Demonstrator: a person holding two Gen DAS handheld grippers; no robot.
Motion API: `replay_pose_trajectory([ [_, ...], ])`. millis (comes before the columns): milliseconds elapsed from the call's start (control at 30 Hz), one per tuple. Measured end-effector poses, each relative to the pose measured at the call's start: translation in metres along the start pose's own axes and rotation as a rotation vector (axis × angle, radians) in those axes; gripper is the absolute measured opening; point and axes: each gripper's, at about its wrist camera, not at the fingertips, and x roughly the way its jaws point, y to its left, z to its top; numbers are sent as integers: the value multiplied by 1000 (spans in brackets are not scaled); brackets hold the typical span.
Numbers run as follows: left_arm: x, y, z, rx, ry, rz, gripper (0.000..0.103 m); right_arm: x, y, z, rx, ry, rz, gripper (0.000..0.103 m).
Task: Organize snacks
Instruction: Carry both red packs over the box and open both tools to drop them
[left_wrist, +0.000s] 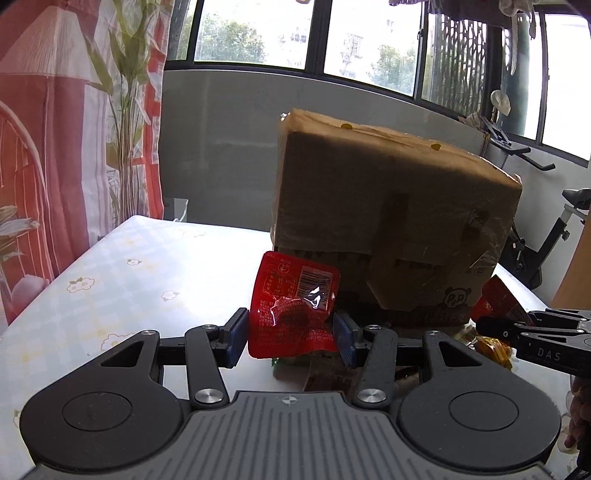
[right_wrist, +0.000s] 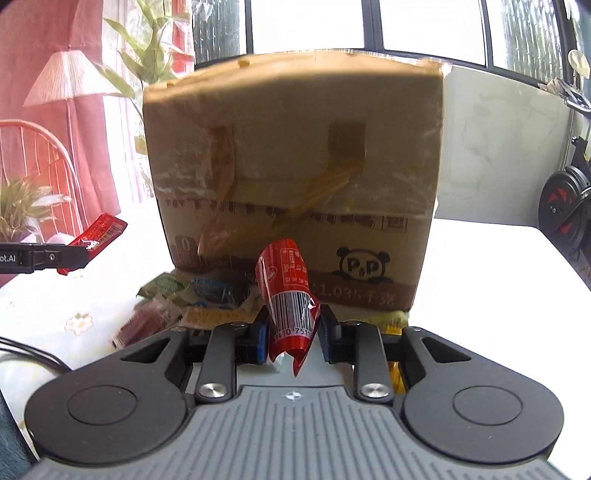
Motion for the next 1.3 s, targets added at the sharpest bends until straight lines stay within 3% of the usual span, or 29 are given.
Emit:
replay_pose_trajectory([
  [300, -7, -29, 98, 80, -206, -69, 53, -28, -16, 97, -9, -174, 70, 28],
  [467, 23, -56, 154, 107, -219, -146, 53, -21, -31, 146, -18, -234, 80, 28],
  [600, 68, -84, 178, 110, -173, -195, 53, 6, -43, 172, -60, -231, 12, 28],
  [767, 128, -107, 185, 108, -68, -216, 54, 48, -64, 178, -43, -156, -21, 30],
  [833, 149, -115, 185, 135, -46, -206, 54, 58, -67, 176, -41, -131, -23, 39],
  [867, 153, -118, 184, 142, -42, -203, 56, 61, -68, 175, -42, -129, -25, 50],
  [900, 159, -119, 183, 150, -37, -203, 64, 62, -70, 172, -43, -129, -25, 57],
  [967, 162, -120, 180, 164, -48, -200, 72, 60, -73, 168, -34, -149, 4, 64],
  [1167, 158, -109, 167, 140, -37, -191, 72, 41, -81, 156, -7, -203, 13, 68],
  [1300, 140, -102, 161, 145, -70, -179, 72, 14, -86, 142, 43, -274, 43, 68],
])
